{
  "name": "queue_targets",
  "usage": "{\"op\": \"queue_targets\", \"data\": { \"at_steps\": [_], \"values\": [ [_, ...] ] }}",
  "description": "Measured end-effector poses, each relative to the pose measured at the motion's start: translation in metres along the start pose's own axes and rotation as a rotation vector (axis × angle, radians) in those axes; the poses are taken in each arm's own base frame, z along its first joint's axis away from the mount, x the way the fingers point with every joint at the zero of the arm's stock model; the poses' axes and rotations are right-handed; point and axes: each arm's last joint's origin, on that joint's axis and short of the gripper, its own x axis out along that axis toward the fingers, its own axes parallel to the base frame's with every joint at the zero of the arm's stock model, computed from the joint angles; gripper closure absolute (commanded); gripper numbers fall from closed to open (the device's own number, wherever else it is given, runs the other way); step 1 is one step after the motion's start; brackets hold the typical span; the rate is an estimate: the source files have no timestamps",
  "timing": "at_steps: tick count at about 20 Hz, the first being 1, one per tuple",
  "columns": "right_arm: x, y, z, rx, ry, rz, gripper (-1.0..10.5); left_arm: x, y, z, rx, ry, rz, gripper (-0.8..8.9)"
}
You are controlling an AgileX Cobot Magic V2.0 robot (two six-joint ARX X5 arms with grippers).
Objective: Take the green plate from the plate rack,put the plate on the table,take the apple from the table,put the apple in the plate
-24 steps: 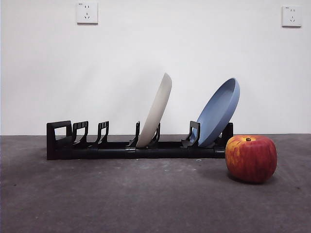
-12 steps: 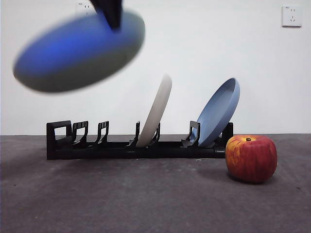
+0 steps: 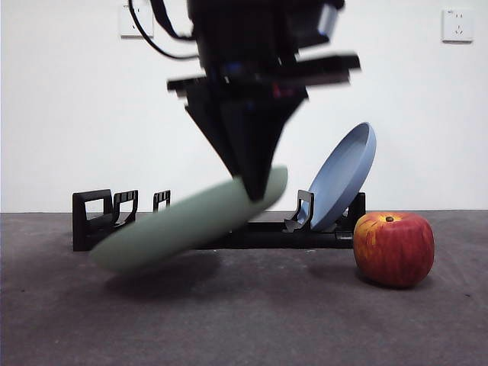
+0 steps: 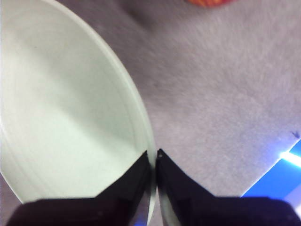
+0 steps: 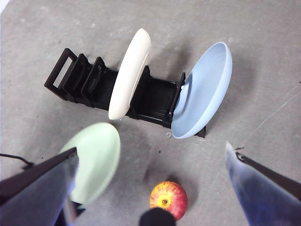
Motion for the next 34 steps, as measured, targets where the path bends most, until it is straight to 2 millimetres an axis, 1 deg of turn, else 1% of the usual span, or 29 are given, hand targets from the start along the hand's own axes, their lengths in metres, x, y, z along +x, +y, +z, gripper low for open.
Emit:
{"op": "queue_targets", "data": {
  "at_steps": [4, 9, 11, 15, 17, 18, 20, 26, 27, 28, 29, 30, 32, 33, 34],
  "values": [
    [0.0, 0.0, 0.0, 0.0, 0.0, 0.0, 2.9, 0.022, -0.011, 0.001, 0.024, 0.054, 0.007, 8.22],
    [0.0, 0.0, -0.001, 0.001, 0.006, 0.0, 2.9, 0.044, -0.019, 0.002, 0.044, 0.108, 0.011, 8.22],
    [0.0, 0.0, -0.002, 0.004, 0.015, 0.0, 2.9, 0.05, -0.02, 0.002, 0.05, 0.12, 0.011, 8.18],
    [0.0, 0.0, -0.003, 0.007, 0.027, 0.0, 2.9, 0.05, -0.02, 0.004, 0.032, 0.104, 0.011, 7.97],
    [0.0, 0.0, -0.003, 0.007, 0.028, 0.0, 2.9, 0.051, -0.019, 0.004, 0.025, 0.106, 0.003, 6.87],
    [0.0, 0.0, -0.003, 0.008, 0.029, 0.0, 2.9, 0.052, -0.019, 0.004, 0.015, 0.112, -0.017, 6.55],
    [0.0, 0.0, -0.003, 0.009, 0.033, 0.0, 2.9, 0.054, -0.018, 0.005, 0.007, 0.119, -0.018, 6.46],
    [0.0, 0.0, -0.005, 0.014, 0.053, 0.0, 2.9, 0.054, -0.018, 0.005, 0.003, 0.119, -0.018, 6.46],
    [0.0, 0.0, -0.006, 0.015, 0.056, 0.0, 2.9, 0.048, -0.017, 0.004, 0.007, 0.116, -0.02, 6.46],
    [0.0, 0.0, -0.006, 0.015, 0.059, 0.0, 2.9, 0.036, -0.014, 0.003, 0.008, 0.095, -0.025, 6.46],
    [0.0, 0.0, -0.007, 0.017, 0.067, 0.0, 2.9, 0.016, -0.011, 0.003, 0.002, 0.041, -0.036, 6.46],
    [0.0, 0.0, -0.008, 0.016, 0.082, 0.0, 2.9, -0.012, -0.006, 0.001, -0.009, -0.04, -0.054, 6.46],
    [-0.001, 0.0, -0.013, 0.014, 0.128, 0.0, 2.9, -0.08, 0.007, -0.007, -0.043, -0.26, -0.11, 6.46],
    [-0.001, 0.0, -0.014, 0.014, 0.141, -0.004, 2.9, -0.109, 0.015, -0.016, -0.055, -0.356, -0.138, 6.46],
    [-0.001, 0.0, -0.014, 0.011, 0.141, -0.006, 2.9, -0.141, 0.024, -0.029, -0.059, -0.46, -0.181, 6.46]
  ]
}}
